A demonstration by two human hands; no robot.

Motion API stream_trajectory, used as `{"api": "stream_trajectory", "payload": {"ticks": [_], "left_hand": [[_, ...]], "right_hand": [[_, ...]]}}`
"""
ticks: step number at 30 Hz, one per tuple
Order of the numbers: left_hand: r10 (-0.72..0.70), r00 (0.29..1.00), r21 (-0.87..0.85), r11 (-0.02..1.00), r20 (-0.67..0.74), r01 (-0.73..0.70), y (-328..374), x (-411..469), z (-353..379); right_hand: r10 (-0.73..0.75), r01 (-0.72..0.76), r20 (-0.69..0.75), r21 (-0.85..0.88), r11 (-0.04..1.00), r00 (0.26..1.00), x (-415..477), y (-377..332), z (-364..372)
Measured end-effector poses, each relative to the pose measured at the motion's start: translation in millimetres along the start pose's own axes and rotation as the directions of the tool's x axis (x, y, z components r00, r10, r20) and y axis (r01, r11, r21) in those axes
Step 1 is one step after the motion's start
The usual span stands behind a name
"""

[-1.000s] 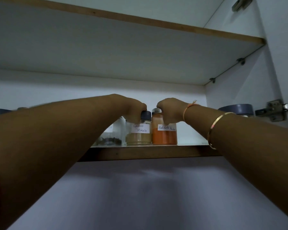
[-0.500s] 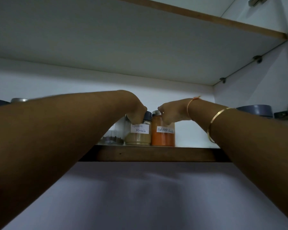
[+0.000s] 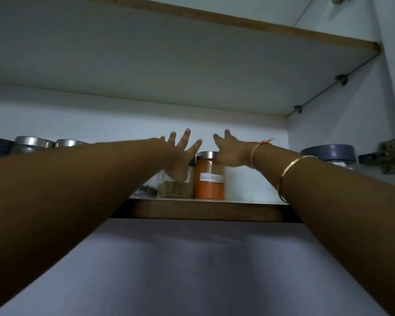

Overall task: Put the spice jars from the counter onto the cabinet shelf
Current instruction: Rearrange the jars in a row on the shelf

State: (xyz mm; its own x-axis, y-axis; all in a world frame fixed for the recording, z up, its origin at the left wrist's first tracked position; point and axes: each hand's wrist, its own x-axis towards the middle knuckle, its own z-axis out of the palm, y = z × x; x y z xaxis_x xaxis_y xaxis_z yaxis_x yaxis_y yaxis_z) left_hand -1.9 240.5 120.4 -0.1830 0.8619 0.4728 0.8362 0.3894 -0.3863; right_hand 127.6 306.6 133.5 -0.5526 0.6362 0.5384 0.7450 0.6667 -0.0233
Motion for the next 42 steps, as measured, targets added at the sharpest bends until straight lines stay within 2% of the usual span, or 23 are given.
{"api": "stream_trajectory", "payload": {"ticks": [3,7,9,11,14,15,17,19,21,23,26,27,30,32,36,42], "left_hand": [[0.091,0.986,-0.054,0.994,-0.142,-0.1,36,-8,-7],[0.167,0.975,-0.26,0.945,-0.146,-0.2,91,-28,-22],[0.197,0.959,-0.338,0.905,-0.205,-0.258,110,-40,-28],[0.172,0.944,-0.41,0.868,-0.28,-0.28,120,-47,-31],[0.084,0.945,-0.468,0.852,-0.317,-0.233,120,-55,-29],[0.079,0.934,-0.424,0.875,-0.349,-0.232,119,-59,-27],[0.191,0.882,-0.162,0.945,-0.432,-0.284,119,-68,-24],[0.3,0.857,0.05,0.95,-0.42,-0.308,118,-76,-22],[0.289,0.863,0.124,0.957,-0.415,-0.261,119,-80,-18],[0.237,0.831,0.161,0.971,-0.503,-0.179,123,-87,-11],[0.147,0.728,0.148,0.987,-0.67,-0.062,130,-106,-1],[0.143,0.693,0.153,0.987,-0.707,-0.047,132,-108,2],[0.045,0.585,0.003,0.997,-0.81,-0.073,135,-112,7],[-0.013,0.575,-0.083,0.992,-0.818,-0.096,138,-114,5],[-0.054,0.576,-0.135,0.986,-0.816,-0.1,139,-112,9],[-0.045,0.554,-0.093,0.994,-0.831,-0.058,138,-112,9]], "right_hand": [[0.081,-0.081,-0.081,-0.007,0.997,0.993,-9,20,-18],[0.068,-0.075,-0.16,-0.036,0.997,0.985,-23,55,-37],[0.107,-0.112,-0.189,-0.016,0.994,0.976,-32,70,-42],[0.136,-0.137,-0.224,0.011,0.99,0.965,-40,84,-46],[0.193,-0.191,-0.23,0.034,0.981,0.954,-52,100,-46],[0.209,-0.203,-0.23,0.049,0.978,0.951,-55,105,-45],[0.223,-0.208,-0.246,0.085,0.974,0.943,-61,108,-41],[0.214,-0.19,-0.281,0.112,0.975,0.936,-65,110,-39],[0.221,-0.196,-0.312,0.111,0.974,0.924,-68,110,-38],[0.209,-0.197,-0.328,0.068,0.978,0.921,-73,111,-38],[0.201,-0.201,-0.343,0.035,0.979,0.918,-79,114,-44],[0.199,-0.201,-0.335,0.028,0.979,0.921,-82,114,-46],[0.204,-0.209,-0.297,0.016,0.978,0.933,-91,114,-55],[0.221,-0.23,-0.256,-0.006,0.973,0.941,-96,116,-59],[0.242,-0.256,-0.196,-0.048,0.966,0.95,-102,118,-63],[0.18,-0.191,-0.168,-0.051,0.98,0.969,-96,111,-62]]}}
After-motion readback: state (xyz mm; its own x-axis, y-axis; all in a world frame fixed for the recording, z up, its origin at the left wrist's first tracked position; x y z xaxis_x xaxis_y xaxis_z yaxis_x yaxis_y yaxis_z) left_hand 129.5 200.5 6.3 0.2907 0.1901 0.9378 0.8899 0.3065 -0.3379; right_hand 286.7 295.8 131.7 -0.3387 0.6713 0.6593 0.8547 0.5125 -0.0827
